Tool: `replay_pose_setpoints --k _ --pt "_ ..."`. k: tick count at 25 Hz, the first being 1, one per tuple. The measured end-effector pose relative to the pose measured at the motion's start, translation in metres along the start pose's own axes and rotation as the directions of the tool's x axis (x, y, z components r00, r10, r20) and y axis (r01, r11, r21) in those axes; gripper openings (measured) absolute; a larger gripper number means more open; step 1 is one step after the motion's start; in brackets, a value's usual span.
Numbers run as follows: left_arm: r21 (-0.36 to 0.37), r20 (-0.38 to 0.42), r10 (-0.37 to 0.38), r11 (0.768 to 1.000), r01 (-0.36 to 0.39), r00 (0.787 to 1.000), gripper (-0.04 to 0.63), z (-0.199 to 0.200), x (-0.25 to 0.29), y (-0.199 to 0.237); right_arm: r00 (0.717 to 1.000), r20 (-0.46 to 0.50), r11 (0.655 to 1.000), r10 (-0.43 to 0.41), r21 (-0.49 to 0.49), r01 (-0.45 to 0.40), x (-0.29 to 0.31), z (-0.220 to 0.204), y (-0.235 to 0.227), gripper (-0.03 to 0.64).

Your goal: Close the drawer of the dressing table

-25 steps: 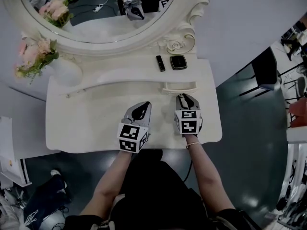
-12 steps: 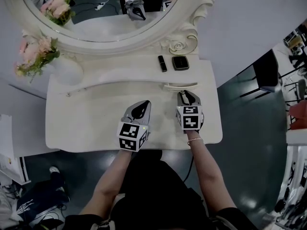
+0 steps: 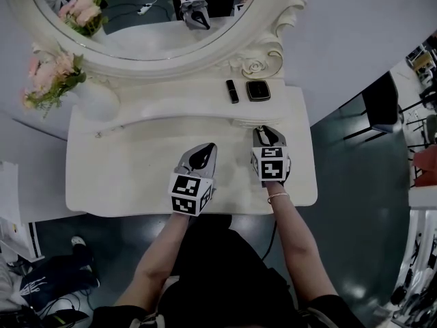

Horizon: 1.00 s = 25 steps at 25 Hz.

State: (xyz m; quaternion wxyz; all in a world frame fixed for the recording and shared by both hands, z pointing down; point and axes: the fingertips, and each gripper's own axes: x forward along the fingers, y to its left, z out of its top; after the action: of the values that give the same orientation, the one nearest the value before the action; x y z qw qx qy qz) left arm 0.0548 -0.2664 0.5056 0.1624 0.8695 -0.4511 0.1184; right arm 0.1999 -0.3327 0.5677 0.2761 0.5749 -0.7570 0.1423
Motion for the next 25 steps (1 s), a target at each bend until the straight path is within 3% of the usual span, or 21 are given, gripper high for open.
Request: replay_pose_setpoints --k 25 --pt "0.0 0.0 0.017 1.0 -0.017 1.0 0.005 0.0 -0.005 0.007 1.0 -0.018 1.0 -0.003 -0.001 0.003 0.014 0.012 -0.003 0.086"
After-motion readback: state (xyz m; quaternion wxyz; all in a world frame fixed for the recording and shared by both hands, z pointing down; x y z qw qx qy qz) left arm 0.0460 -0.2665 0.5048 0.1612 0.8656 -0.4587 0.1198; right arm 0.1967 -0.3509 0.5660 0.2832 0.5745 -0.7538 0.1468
